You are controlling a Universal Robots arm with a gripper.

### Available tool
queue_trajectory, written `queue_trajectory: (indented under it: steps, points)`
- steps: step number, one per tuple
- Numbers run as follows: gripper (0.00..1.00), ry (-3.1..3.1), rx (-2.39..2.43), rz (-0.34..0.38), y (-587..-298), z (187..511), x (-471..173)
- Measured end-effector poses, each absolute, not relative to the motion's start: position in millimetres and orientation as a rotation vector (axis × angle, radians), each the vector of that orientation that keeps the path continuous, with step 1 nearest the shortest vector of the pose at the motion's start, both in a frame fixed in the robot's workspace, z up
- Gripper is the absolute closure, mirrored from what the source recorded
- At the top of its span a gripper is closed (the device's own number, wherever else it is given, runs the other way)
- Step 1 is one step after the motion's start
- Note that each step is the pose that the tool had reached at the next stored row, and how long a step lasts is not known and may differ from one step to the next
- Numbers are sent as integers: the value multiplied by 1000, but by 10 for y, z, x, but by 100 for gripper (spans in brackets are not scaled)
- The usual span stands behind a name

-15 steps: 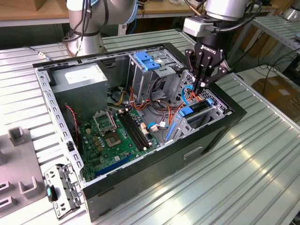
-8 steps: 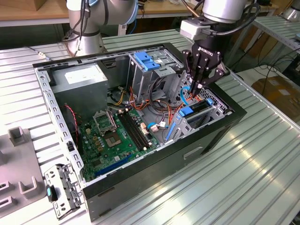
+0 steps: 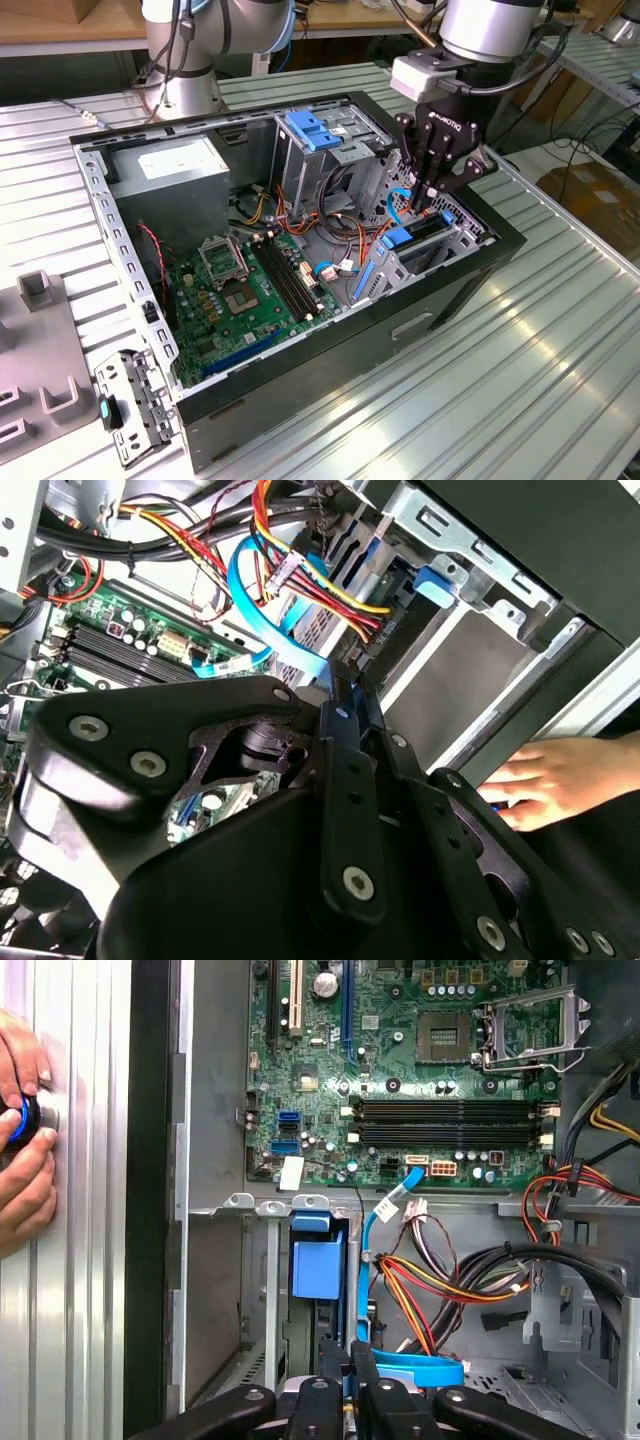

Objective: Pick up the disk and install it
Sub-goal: 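Insert the second disk wire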

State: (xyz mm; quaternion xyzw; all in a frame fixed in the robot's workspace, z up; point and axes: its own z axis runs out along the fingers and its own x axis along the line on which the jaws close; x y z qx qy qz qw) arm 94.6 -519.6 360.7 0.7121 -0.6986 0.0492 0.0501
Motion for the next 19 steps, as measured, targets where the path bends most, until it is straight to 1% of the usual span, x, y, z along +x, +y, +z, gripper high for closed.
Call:
queue_trajectory:
  steps: [11, 16, 19]
  points:
    - [84, -2128, 2169, 150, -5197, 3607, 941]
    - [84, -2162, 2204, 121, -5216, 3604, 903]
    - [84, -2174, 2215, 133, -5253, 3602, 884]
